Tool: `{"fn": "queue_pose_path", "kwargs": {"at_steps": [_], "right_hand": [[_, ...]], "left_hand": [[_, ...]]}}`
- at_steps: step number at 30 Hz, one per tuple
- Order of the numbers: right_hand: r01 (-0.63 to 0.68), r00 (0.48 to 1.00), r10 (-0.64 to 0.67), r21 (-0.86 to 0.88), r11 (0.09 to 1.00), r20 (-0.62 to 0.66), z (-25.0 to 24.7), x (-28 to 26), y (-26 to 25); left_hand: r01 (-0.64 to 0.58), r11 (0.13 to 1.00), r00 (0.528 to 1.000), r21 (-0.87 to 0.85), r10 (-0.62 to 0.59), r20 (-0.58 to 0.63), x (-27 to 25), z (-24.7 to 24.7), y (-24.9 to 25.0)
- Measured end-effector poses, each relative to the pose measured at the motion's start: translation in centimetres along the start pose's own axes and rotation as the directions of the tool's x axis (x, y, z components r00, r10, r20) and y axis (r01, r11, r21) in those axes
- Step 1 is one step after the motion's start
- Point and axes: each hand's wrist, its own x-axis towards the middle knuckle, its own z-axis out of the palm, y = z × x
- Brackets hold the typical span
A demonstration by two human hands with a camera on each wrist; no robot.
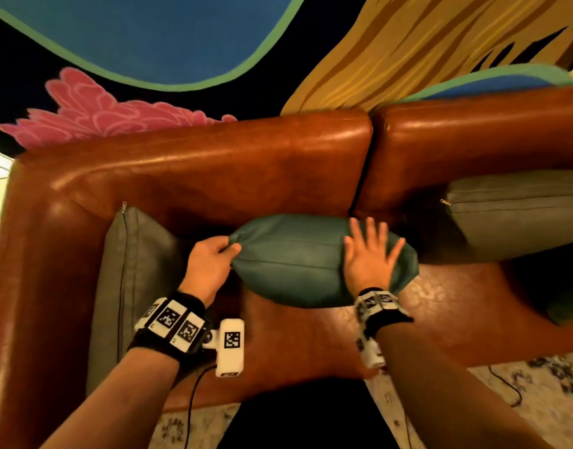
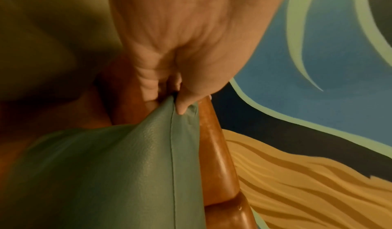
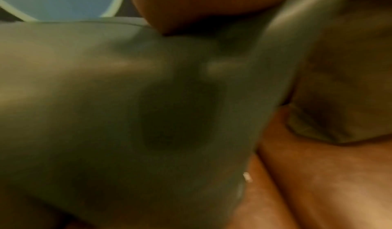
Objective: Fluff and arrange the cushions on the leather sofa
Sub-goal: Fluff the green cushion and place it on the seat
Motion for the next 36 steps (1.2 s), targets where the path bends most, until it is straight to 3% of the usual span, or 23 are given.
{"fn": "queue_pose_path", "kwargs": {"at_steps": [3, 4, 5, 6, 7, 8, 10, 12, 15, 18, 21, 23, 24, 25, 27, 29, 32, 33, 34, 36], "right_hand": [[-0.218, 0.976, 0.218, 0.012, 0.976, -0.007, -1.9, 0.6, 5.0], [-0.373, 0.928, 0.371, 0.081, 0.924, 0.032, -2.7, 0.8, 5.9], [-0.538, 0.843, 0.527, 0.188, 0.822, 0.109, -3.5, 1.0, 6.3], [-0.654, 0.755, 0.626, 0.295, 0.697, 0.194, -4.0, 1.3, 6.4], [-0.705, 0.703, 0.662, 0.379, 0.599, 0.260, -4.5, 1.4, 6.1], [-0.691, 0.713, 0.640, 0.445, 0.570, 0.288, -5.2, 1.3, 5.6], [-0.513, 0.847, 0.489, 0.568, 0.644, 0.210, -7.7, 0.5, 5.0], [-0.345, 0.922, 0.370, 0.679, 0.648, 0.115, -11.1, 0.3, 5.6], [-0.303, 0.918, 0.395, 0.703, 0.644, 0.034, -13.0, 0.5, 5.6], [-0.268, 0.926, 0.375, 0.770, 0.578, 0.040, -13.0, 0.9, 2.8], [-0.228, 0.943, 0.328, 0.818, 0.528, 0.052, -14.4, 1.2, 4.2], [-0.271, 0.941, 0.322, 0.797, 0.539, 0.103, -15.6, 1.5, 5.9], [-0.291, 0.936, 0.327, 0.804, 0.519, 0.128, -16.2, 1.9, 5.9], [-0.295, 0.935, 0.323, 0.819, 0.491, 0.143, -16.8, 2.0, 5.7], [-0.263, 0.951, 0.266, 0.858, 0.440, 0.156, -18.2, 1.9, 4.1], [-0.172, 0.984, 0.123, 0.882, 0.439, 0.131, -19.8, 1.1, 1.6], [-0.008, 0.994, -0.087, 0.828, 0.561, 0.069, -20.0, -1.7, -5.0], [0.029, 0.987, -0.143, 0.789, 0.614, 0.076, -19.3, -3.1, -7.9], [0.065, 0.976, -0.195, 0.737, 0.672, 0.092, -17.6, -4.7, -10.3], [0.086, 0.940, -0.278, 0.653, 0.752, 0.196, -13.3, -7.7, -14.5]], "left_hand": [[0.055, 0.996, 0.989, -0.067, -0.064, -0.133, -0.1, 0.8, -0.2], [0.028, 1.000, 0.981, 0.004, -0.027, -0.190, 0.0, 1.5, -0.2], [0.012, 0.993, 0.975, 0.115, 0.014, -0.222, -0.1, 2.2, 0.1], [-0.011, 0.974, 0.967, 0.227, 0.069, -0.247, -0.4, 3.2, 0.9], [-0.050, 0.954, 0.957, 0.294, 0.130, -0.259, -1.0, 4.2, 1.7], [-0.106, 0.946, 0.947, 0.307, 0.190, -0.258, -1.4, 4.8, 2.4], [-0.228, 0.932, 0.917, 0.280, 0.303, -0.261, -2.1, 4.2, 3.7], [-0.294, 0.912, 0.870, 0.285, 0.379, -0.316, -1.5, 1.7, 4.0], [-0.291, 0.911, 0.846, 0.293, 0.388, -0.366, -1.4, 0.6, 4.3], [-0.340, 0.895, 0.867, 0.290, 0.417, -0.272, -2.2, 2.5, 4.4], [-0.360, 0.891, 0.850, 0.276, 0.435, -0.296, -1.7, -0.2, 4.2], [-0.334, 0.921, 0.877, 0.200, 0.382, -0.292, -1.4, -1.7, 3.8], [-0.300, 0.952, 0.915, 0.053, 0.303, -0.266, -1.3, -1.8, 3.7], [-0.220, 0.969, 0.960, -0.113, 0.195, -0.202, -1.4, -2.0, 3.3], [-0.060, 0.960, 0.997, -0.273, 0.043, -0.068, -1.0, -3.1, 1.8], [0.070, 0.980, 0.996, -0.184, -0.080, -0.049, -0.3, -5.5, -0.3], [0.151, 0.980, 0.974, 0.132, -0.125, -0.187, 0.3, -7.9, -1.4], [0.139, 0.974, 0.984, 0.178, -0.115, -0.137, -0.3, -7.7, -0.8], [0.162, 0.980, 0.987, 0.115, -0.159, -0.027, -1.3, -6.8, 0.1], [0.286, 0.956, 0.930, -0.070, -0.259, 0.259, -3.7, -4.6, 1.7]]}}
